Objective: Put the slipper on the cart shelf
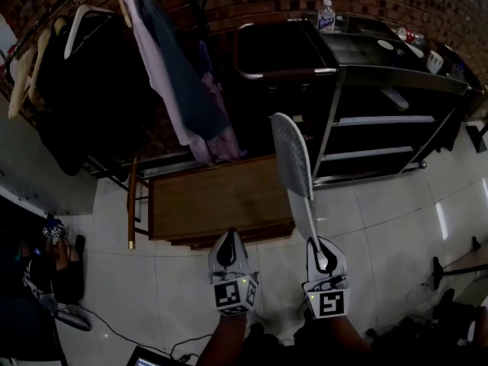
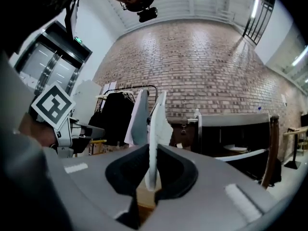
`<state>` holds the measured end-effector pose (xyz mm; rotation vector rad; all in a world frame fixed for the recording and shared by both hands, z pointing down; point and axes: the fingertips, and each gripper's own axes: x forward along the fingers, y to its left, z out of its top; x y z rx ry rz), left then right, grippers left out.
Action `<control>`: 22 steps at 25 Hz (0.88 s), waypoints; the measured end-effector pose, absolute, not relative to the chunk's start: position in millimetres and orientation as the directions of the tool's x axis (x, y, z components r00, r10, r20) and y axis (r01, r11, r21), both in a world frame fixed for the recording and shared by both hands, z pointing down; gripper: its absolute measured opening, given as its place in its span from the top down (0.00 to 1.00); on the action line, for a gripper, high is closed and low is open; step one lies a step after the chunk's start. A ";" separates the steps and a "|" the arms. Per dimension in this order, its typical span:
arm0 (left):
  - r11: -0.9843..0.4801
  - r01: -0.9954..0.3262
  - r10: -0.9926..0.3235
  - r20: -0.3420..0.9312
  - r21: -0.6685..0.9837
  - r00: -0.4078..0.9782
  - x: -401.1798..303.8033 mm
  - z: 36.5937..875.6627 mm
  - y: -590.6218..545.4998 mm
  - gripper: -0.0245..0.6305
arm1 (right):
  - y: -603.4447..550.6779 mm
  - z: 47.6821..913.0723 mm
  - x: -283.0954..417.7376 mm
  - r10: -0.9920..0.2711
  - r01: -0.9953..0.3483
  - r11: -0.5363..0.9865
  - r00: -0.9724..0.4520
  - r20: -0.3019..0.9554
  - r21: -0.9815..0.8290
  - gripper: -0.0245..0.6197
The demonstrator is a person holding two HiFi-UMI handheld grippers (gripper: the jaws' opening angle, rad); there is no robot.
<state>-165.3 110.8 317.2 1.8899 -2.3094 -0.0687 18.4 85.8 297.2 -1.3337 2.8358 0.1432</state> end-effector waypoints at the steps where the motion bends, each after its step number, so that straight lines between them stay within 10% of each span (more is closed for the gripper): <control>1: 0.199 -0.971 -0.979 0.076 0.131 -0.191 -164.7 307.9 111.8 0.94 | 85.6 288.1 17.2 -0.763 -0.765 0.638 -0.644 -0.058 0.087 0.91; 22: 0.048 -0.994 -0.999 -0.012 0.095 -0.050 -78.7 257.9 69.3 0.94 | 60.9 268.5 58.0 -0.763 -0.757 0.628 -0.644 -0.045 0.183 0.91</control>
